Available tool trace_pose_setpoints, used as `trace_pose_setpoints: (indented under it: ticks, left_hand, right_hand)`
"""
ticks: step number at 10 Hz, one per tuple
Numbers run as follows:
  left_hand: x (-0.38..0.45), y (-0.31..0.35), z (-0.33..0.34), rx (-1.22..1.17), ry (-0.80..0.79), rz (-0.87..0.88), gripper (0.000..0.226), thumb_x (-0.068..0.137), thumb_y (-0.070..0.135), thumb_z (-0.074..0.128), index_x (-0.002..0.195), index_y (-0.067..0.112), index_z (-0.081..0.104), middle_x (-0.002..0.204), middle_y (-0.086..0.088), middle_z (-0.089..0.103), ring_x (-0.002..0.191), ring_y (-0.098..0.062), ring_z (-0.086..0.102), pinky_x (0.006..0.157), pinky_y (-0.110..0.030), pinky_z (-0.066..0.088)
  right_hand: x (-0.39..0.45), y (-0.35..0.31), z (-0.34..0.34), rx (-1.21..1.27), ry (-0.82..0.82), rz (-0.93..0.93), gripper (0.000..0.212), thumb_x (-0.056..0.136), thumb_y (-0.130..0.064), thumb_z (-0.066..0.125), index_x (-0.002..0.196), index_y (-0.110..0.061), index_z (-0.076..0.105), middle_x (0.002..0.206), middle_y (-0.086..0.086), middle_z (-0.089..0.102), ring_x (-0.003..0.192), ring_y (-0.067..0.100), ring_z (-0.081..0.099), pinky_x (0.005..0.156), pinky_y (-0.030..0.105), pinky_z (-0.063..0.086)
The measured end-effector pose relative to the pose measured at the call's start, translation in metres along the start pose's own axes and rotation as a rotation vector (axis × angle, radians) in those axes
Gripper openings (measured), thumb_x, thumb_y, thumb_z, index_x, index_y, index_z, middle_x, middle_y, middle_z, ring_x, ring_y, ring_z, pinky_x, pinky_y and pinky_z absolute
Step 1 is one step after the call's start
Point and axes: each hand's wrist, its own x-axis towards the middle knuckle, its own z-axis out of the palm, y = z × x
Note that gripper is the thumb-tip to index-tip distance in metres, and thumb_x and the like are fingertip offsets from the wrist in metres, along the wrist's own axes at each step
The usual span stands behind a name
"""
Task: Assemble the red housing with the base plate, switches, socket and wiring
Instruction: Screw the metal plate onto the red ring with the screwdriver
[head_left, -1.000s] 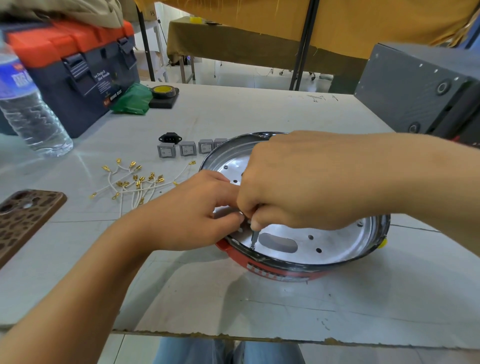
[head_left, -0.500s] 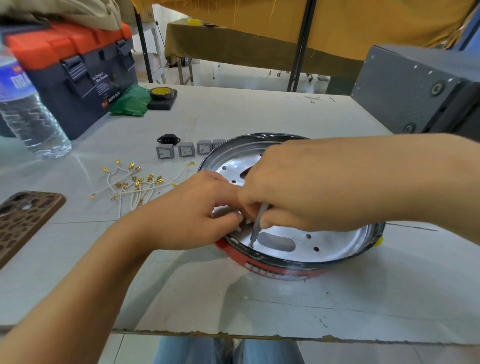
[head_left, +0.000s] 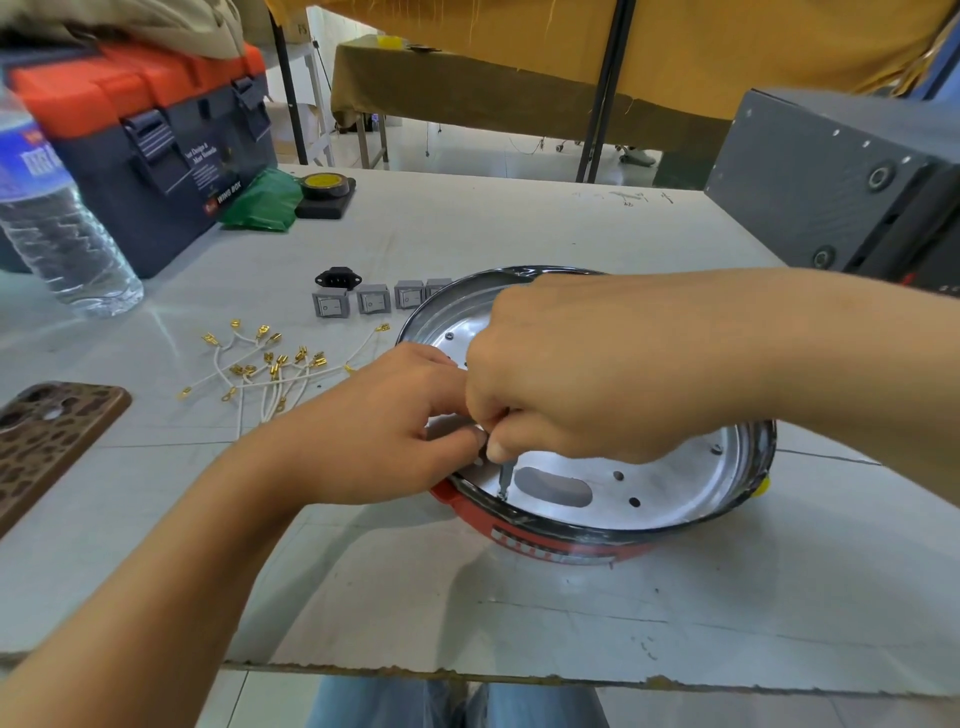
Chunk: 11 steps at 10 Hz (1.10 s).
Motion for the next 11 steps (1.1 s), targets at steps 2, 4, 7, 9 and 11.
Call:
trace_pose_setpoints:
  ticks: [2,4,7,9,11]
  left_hand:
    - [0.002,-0.002,-0.001,0.052,-0.040,0.036,0.022,0.081,0.012,0.049,0.083,0.004,0.069,0.075,-0.015,0.067,0.072,-0.035,0.058,0.074,-0.010,0.037]
    - [0.001,-0.002,-0.001,0.042,-0.031,0.028,0.021,0.080,0.011,0.049,0.083,0.007,0.070,0.075,-0.017,0.065,0.072,-0.033,0.058,0.072,-0.008,0.037]
    - [0.000,0.000,0.000,0.037,-0.022,0.027,0.027,0.081,0.015,0.046,0.089,0.019,0.071,0.085,0.009,0.070,0.085,-0.018,0.061,0.094,-0.007,0.025]
    - [0.000,-0.005,0.001,0.000,-0.050,0.007,0.030,0.084,0.024,0.044,0.097,0.027,0.071,0.107,0.023,0.067,0.102,0.003,0.054,0.105,-0.014,0.019]
    - [-0.003,-0.009,0.005,-0.082,0.083,-0.001,0.024,0.085,0.034,0.055,0.094,0.024,0.073,0.104,0.019,0.069,0.106,-0.001,0.058,0.103,-0.028,0.034]
  right_hand:
    - [0.004,0.003,0.013,0.000,0.028,0.078,0.027,0.067,-0.053,0.060,0.074,-0.028,0.062,0.064,-0.004,0.059,0.055,0.015,0.055,0.053,0.045,0.052]
    - [0.001,0.005,0.010,0.019,0.088,0.080,0.029,0.061,-0.057,0.058,0.068,-0.030,0.063,0.052,-0.008,0.055,0.044,0.009,0.052,0.039,0.041,0.047]
    - [-0.020,-0.006,-0.009,0.110,0.003,0.088,0.016,0.078,-0.040,0.063,0.075,-0.025,0.068,0.067,-0.005,0.063,0.063,0.016,0.059,0.064,0.044,0.052]
    - [-0.046,0.012,-0.022,0.307,0.056,0.183,0.014,0.086,-0.041,0.056,0.076,-0.034,0.061,0.064,-0.017,0.055,0.070,-0.011,0.051,0.058,0.015,0.038]
    - [-0.070,0.025,0.005,0.617,0.184,0.295,0.011,0.092,-0.030,0.047,0.086,-0.038,0.053,0.070,-0.011,0.068,0.060,0.001,0.058,0.054,0.014,0.045]
